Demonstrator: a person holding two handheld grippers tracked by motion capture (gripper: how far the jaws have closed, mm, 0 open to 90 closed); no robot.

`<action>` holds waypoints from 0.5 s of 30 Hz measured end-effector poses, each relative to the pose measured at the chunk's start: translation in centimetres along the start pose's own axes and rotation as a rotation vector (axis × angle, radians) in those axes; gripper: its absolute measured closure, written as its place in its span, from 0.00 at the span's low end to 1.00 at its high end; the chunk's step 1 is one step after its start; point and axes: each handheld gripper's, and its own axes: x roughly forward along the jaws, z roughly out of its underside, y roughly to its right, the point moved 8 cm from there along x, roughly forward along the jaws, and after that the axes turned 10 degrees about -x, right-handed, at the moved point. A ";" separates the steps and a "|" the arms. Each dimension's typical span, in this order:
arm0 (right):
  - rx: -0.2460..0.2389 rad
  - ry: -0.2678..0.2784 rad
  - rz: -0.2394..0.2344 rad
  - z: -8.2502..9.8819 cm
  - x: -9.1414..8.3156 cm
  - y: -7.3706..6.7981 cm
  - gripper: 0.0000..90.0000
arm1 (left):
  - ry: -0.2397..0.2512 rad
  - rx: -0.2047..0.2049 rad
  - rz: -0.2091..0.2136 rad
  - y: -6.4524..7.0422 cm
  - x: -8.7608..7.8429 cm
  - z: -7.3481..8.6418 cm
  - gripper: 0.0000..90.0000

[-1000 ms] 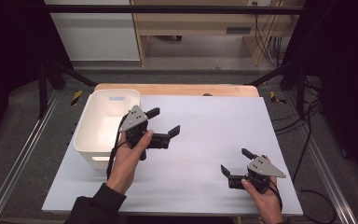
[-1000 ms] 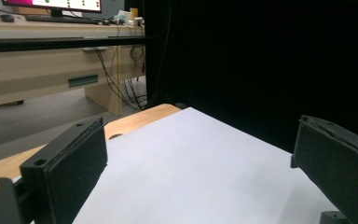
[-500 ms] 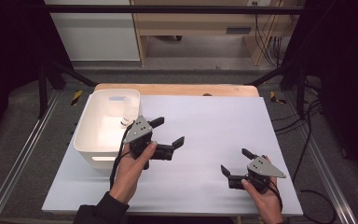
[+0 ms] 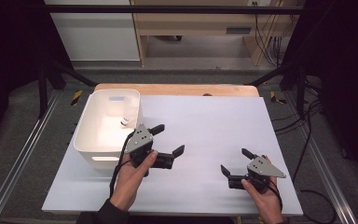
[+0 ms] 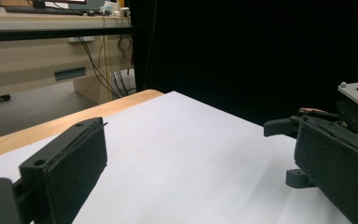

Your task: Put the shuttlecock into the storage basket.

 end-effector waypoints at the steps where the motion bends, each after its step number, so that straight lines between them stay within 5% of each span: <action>1: 0.000 0.000 0.000 0.0 0.0 0.0 0.03 | -0.002 0.005 -0.004 0.0 -0.1 0.1 0.02; 15: -0.001 -0.001 0.000 0.0 0.0 0.0 0.03 | -0.013 0.040 -0.006 0.9 -0.7 2.2 0.02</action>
